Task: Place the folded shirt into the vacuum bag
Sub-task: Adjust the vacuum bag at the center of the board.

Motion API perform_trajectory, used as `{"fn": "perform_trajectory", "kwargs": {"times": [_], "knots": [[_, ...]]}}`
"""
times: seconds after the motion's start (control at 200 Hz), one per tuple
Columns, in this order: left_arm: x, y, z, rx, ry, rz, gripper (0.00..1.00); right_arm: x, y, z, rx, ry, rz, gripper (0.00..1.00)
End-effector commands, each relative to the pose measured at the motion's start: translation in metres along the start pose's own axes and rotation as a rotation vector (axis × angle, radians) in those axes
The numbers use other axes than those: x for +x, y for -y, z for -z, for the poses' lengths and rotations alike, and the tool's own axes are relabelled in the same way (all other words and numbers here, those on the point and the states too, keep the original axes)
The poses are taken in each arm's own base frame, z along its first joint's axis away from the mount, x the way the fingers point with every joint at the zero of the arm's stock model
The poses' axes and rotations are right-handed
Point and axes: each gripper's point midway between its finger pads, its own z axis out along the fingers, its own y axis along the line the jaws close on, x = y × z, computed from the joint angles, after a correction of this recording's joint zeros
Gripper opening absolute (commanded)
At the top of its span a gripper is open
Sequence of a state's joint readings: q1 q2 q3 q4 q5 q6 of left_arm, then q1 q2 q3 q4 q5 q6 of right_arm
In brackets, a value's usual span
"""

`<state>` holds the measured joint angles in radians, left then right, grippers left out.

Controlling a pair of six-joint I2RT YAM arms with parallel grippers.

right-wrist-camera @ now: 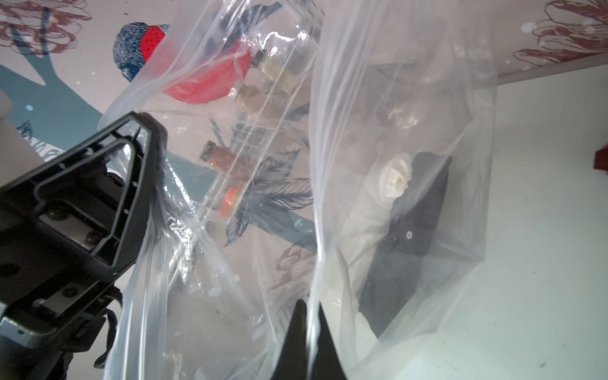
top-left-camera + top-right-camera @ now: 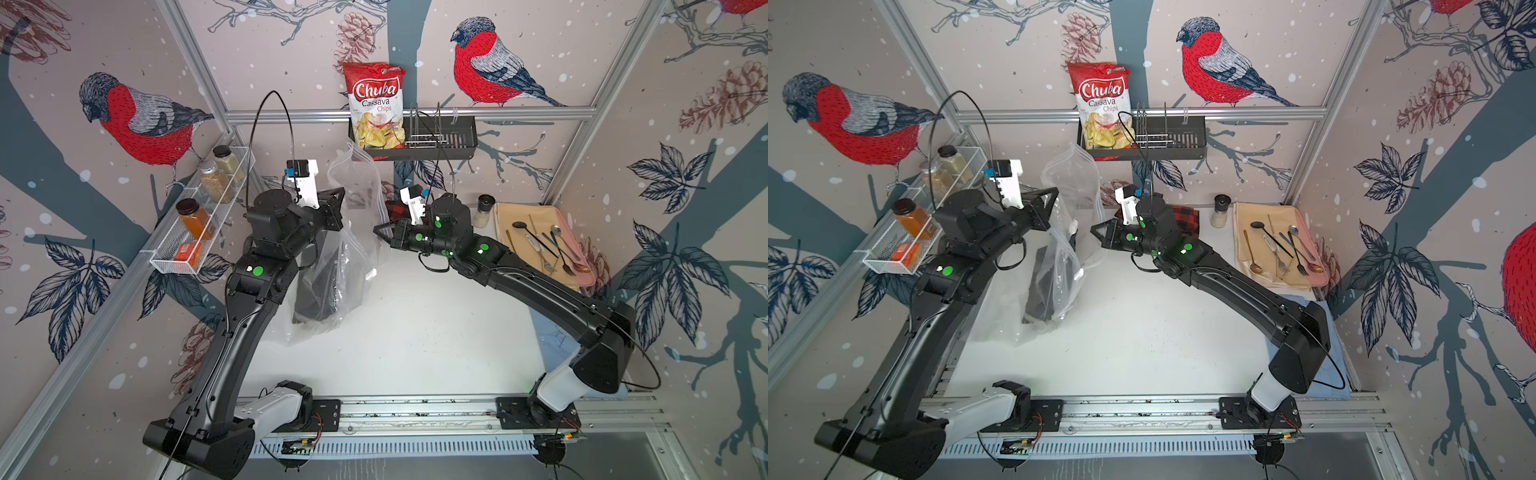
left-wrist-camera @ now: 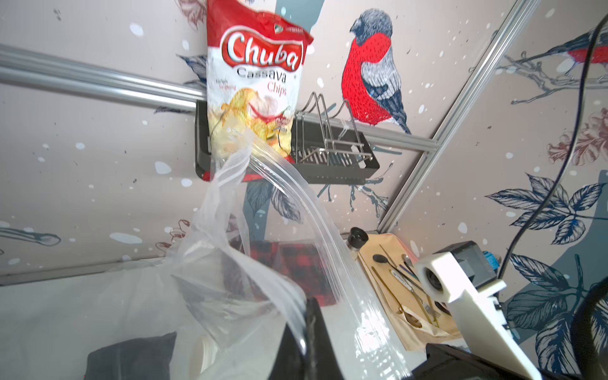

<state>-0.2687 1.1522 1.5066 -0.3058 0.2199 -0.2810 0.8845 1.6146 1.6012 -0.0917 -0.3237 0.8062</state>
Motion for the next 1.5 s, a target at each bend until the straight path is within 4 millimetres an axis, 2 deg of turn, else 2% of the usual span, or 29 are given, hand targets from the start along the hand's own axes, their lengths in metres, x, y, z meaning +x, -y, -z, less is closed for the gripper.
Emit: {"fn": "perform_trajectory", "kwargs": {"times": [0.0, 0.15, 0.335, 0.46, 0.54, 0.63, 0.745, 0.831, 0.926, 1.001, 1.066, 1.101, 1.201, 1.341, 1.361, 1.491], "knots": [[-0.019, 0.01, 0.006, 0.03, 0.01, -0.043, 0.0, -0.002, -0.012, 0.0, -0.021, -0.017, 0.013, 0.0], [-0.044, 0.019, 0.011, 0.035, 0.031, -0.065, 0.0, -0.008, -0.031, 0.002, -0.086, -0.021, 0.003, 0.0], [-0.062, 0.025, 0.011, 0.044, 0.027, -0.088, 0.0, -0.018, -0.053, 0.014, -0.153, -0.009, 0.0, 0.0], [-0.07, 0.028, 0.009, 0.045, 0.013, -0.105, 0.0, -0.025, -0.06, 0.026, -0.195, -0.002, -0.011, 0.0], [-0.072, 0.028, 0.006, 0.045, 0.003, -0.11, 0.0, -0.026, -0.056, 0.034, -0.212, -0.001, -0.026, 0.0], [-0.062, 0.028, -0.006, 0.069, -0.035, -0.098, 0.0, -0.024, -0.039, 0.045, -0.226, 0.002, -0.06, 0.0], [-0.031, 0.029, -0.03, 0.137, -0.107, -0.052, 0.0, -0.001, 0.007, 0.059, -0.198, -0.024, -0.121, 0.0], [0.005, 0.035, -0.05, 0.18, -0.173, -0.018, 0.0, 0.02, 0.052, 0.074, -0.136, -0.023, -0.162, 0.0], [0.053, 0.057, -0.069, 0.224, -0.257, -0.018, 0.0, 0.052, 0.109, 0.095, -0.049, -0.035, -0.222, 0.0], [0.089, 0.076, -0.079, 0.271, -0.331, -0.016, 0.0, 0.076, 0.14, 0.104, -0.023, -0.06, -0.278, 0.0], [0.11, 0.083, -0.086, 0.273, -0.377, -0.021, 0.0, 0.092, 0.155, 0.106, -0.007, -0.082, -0.302, 0.0], [0.118, 0.084, -0.088, 0.272, -0.391, -0.023, 0.0, 0.094, 0.151, 0.111, -0.011, -0.078, -0.286, 0.0], [0.13, 0.082, -0.091, 0.252, -0.41, -0.016, 0.0, 0.105, 0.163, 0.112, 0.029, -0.095, -0.278, 0.0], [0.15, 0.077, -0.093, 0.239, -0.437, 0.009, 0.0, 0.118, 0.189, 0.111, 0.12, -0.102, -0.271, 0.0], [0.153, 0.076, -0.092, 0.238, -0.444, 0.011, 0.0, 0.125, 0.199, 0.108, 0.142, -0.12, -0.286, 0.0], [0.169, 0.055, -0.086, 0.132, -0.447, 0.029, 0.0, 0.148, 0.22, 0.094, 0.165, -0.161, -0.313, 0.0]]}}
